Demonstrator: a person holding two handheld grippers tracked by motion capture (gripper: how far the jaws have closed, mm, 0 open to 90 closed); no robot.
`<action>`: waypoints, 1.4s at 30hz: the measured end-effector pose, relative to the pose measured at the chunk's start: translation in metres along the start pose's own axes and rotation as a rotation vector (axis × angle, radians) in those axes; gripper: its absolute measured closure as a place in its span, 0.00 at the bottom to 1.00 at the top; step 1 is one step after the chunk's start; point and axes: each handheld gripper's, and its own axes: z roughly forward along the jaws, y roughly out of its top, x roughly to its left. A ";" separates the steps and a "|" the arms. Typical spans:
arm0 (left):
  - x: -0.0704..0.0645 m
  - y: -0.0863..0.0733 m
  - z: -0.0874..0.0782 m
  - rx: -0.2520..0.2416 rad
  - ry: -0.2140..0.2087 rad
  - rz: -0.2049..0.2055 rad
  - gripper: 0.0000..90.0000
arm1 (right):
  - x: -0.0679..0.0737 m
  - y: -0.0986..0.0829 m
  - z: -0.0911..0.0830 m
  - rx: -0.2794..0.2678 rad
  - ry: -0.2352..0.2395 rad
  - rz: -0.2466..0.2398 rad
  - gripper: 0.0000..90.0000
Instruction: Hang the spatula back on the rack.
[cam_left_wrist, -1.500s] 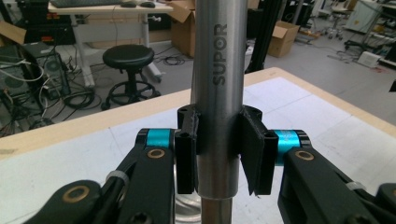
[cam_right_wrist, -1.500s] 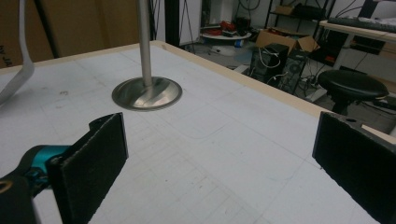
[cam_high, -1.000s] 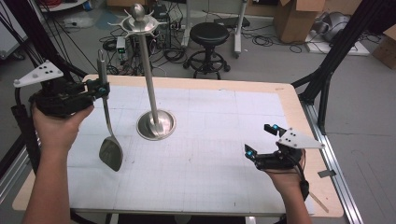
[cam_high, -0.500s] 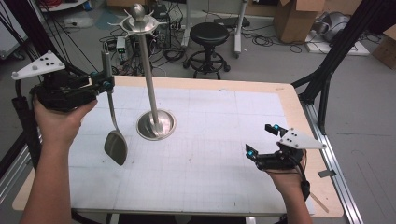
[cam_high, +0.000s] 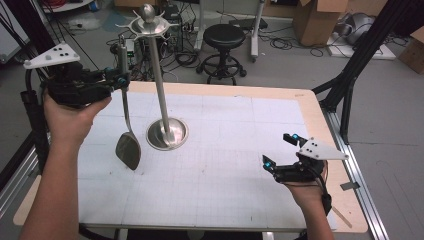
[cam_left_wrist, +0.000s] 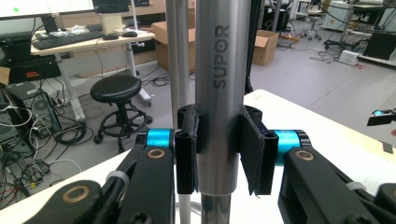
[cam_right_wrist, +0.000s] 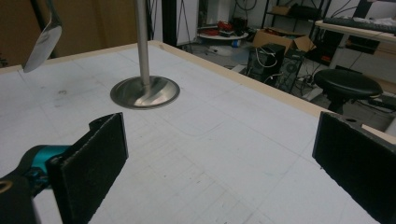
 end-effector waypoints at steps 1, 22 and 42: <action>0.001 0.000 0.002 0.004 0.000 -0.002 0.77 | -0.001 0.000 0.000 -0.001 -0.002 -0.001 0.02; 0.009 -0.005 0.030 0.054 0.018 -0.020 0.77 | -0.003 -0.003 -0.001 0.007 -0.007 0.008 0.02; 0.016 -0.009 0.041 0.039 -0.036 -0.039 0.74 | -0.003 -0.004 -0.002 0.008 -0.010 0.011 0.02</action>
